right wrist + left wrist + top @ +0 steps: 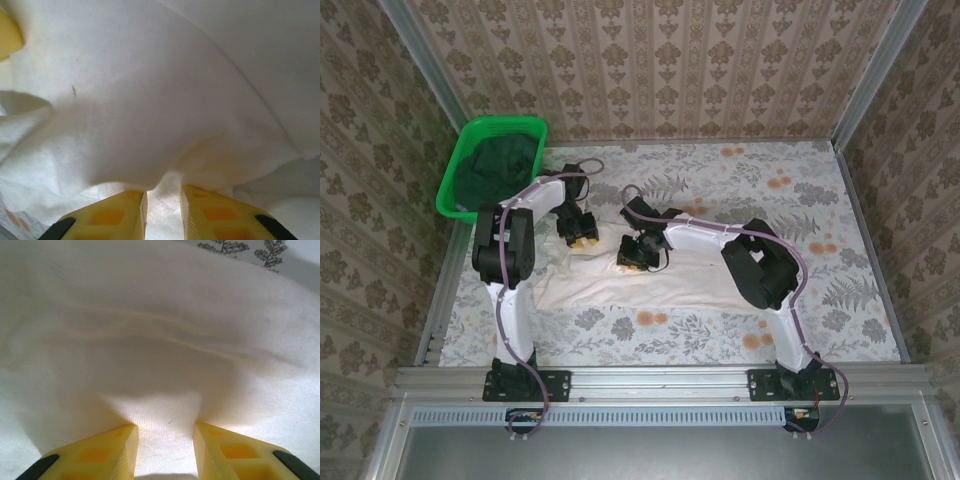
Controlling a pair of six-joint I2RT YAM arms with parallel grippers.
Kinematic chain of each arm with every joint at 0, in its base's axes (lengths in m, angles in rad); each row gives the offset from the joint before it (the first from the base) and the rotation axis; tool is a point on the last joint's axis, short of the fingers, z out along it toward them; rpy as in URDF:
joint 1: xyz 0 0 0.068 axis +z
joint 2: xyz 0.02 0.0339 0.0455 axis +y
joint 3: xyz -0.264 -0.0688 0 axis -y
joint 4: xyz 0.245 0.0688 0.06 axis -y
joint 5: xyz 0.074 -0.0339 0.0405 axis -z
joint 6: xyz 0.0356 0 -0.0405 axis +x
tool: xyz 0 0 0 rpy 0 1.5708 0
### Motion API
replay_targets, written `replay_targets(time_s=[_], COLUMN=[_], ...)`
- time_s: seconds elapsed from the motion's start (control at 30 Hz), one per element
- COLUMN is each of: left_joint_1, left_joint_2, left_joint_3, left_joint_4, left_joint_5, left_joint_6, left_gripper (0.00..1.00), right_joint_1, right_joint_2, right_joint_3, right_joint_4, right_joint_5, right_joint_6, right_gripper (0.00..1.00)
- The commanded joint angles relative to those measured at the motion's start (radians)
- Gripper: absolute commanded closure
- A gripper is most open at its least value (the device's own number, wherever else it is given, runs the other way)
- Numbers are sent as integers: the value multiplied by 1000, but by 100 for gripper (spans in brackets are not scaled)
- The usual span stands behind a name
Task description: Fold and stack the t-shirts
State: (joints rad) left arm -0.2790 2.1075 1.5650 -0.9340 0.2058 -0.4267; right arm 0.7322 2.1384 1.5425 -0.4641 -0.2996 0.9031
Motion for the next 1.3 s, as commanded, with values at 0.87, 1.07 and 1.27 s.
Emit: replay_targets(time_s=[0.87, 1.07, 1.27], left_joint_1=[27, 29, 29], left_joint_2=[37, 46, 67], left_joint_3=[-2, 23, 44], left_joint_4=[5, -15, -33], left_joint_5=[-24, -50, -75], left_joint_6=[-25, -5, 14], left_gripper=[63, 63, 63], right_joint_1=[24, 2, -42], right_joint_2=[77, 41, 17], right_joint_3=[131, 137, 131], right_joint_4=[-184, -196, -223], right_joint_5=[8, -64, -241], right_joint_6=[-34, -51, -38], right_gripper=[94, 98, 99])
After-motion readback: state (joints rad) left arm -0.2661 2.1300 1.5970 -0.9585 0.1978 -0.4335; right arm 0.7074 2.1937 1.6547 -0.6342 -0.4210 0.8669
